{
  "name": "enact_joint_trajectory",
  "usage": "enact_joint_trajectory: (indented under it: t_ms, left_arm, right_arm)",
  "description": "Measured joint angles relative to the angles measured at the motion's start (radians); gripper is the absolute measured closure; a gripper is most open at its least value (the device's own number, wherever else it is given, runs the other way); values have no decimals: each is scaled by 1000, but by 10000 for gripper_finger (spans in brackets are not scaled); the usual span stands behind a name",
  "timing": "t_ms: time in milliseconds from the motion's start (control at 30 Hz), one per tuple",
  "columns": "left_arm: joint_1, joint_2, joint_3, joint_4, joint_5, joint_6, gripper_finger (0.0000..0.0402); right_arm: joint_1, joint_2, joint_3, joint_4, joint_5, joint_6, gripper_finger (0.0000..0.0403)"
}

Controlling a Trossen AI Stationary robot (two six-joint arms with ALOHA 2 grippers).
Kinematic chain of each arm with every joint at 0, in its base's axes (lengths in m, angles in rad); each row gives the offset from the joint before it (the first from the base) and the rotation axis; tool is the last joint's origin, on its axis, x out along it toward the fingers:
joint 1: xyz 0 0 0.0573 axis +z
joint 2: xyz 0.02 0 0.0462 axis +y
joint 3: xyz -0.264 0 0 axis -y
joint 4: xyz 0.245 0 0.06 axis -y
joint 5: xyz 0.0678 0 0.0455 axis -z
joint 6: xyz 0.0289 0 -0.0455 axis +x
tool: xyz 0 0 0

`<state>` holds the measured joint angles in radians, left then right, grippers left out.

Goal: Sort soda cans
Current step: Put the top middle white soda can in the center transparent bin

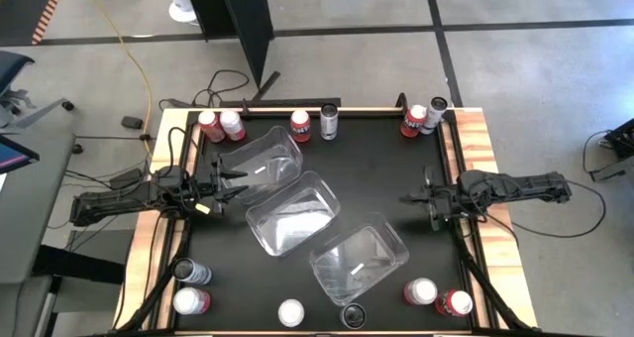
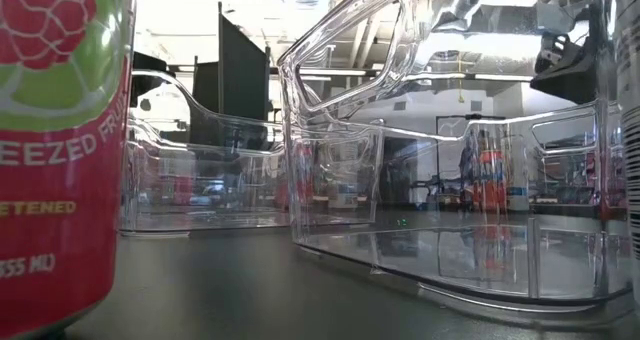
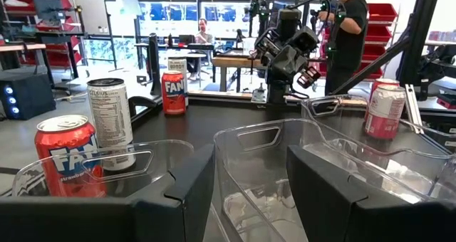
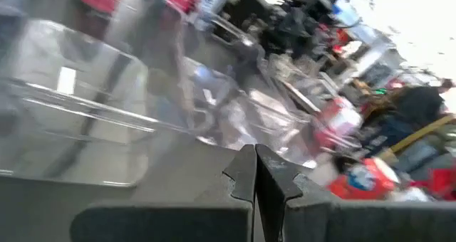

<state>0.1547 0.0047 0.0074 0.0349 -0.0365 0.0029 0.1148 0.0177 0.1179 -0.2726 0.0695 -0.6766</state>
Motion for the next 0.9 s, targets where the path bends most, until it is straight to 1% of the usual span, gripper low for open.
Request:
enact_joint_trajectory:
  t_ms: [200, 267, 367, 467, 567, 633, 733, 767, 833, 900]
  left_arm:
    - [0, 0, 0, 0, 0, 0, 233]
    - [0, 0, 0, 0, 0, 0, 233]
    - [0, 0, 0, 0, 0, 0, 233]
    - [0, 0, 0, 0, 0, 0, 233]
    - [0, 0, 0, 0, 0, 0, 233]
    - [0, 0, 0, 0, 0, 0, 233]
    - [0, 0, 0, 0, 0, 0, 233]
    - [0, 0, 0, 0, 0, 0, 233]
    - [0, 0, 0, 0, 0, 0, 233]
    - [0, 0, 0, 0, 0, 0, 233]
  right_arm:
    - [-22, 0, 0, 8, 9, -21, 376]
    - [-26, 3, 0, 51, 7, -17, 376]
    - [-17, 3, 0, 194, -37, 55, 376]
    - [-6, 2, 0, 398, -65, 189, 376]
    - [-5, 2, 0, 590, -67, 252, 376]
    - [-6, 2, 0, 688, -67, 306, 376]
    - [-12, 7, 0, 844, -67, 342, 376]
    - [-16, 8, 0, 892, -67, 385, 376]
    - [-32, 8, 2, 967, -22, 503, 376]
    - [-54, 8, 27, 950, 73, 598, 376]
